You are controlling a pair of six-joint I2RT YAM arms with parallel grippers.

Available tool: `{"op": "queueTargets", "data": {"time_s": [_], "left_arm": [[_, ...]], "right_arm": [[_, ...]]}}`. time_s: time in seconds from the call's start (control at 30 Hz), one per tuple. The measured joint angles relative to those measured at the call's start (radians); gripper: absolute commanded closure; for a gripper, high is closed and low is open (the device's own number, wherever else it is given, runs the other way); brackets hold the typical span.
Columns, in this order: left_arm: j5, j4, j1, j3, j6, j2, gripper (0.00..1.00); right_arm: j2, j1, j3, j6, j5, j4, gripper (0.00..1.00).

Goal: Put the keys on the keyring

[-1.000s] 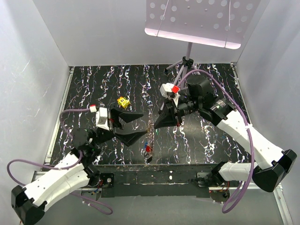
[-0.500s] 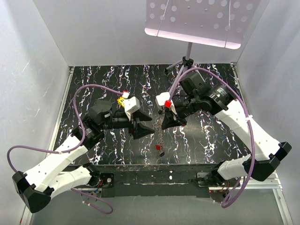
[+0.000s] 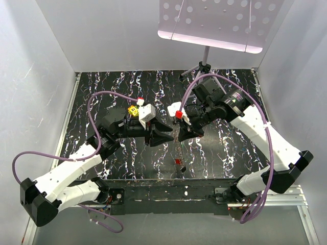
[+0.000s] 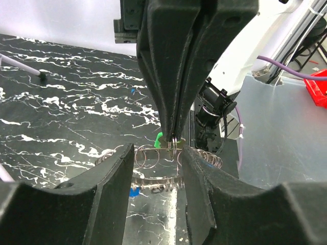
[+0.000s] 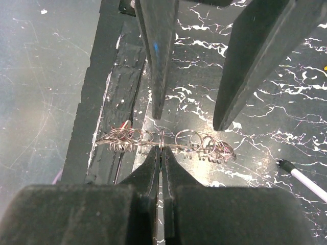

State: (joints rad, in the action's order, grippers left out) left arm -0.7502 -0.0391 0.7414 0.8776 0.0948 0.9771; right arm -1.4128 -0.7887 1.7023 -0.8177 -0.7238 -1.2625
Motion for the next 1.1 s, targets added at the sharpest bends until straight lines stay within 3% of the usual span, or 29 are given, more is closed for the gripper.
{"op": "queueTargets", "data": {"time_s": [0.6,1.1], "left_arm": [[-0.067,-0.171,0.005,-0.036,0.127,0.069,0.66],[-0.093,-0.187,0.013,-0.051,0.16,0.094,0.77]], "right_arm": [[-0.001,-0.004,0.004,0.033,0.0,0.005,0.99],[-0.001,-0.004,0.004,0.065,0.003,0.014,0.99]]}}
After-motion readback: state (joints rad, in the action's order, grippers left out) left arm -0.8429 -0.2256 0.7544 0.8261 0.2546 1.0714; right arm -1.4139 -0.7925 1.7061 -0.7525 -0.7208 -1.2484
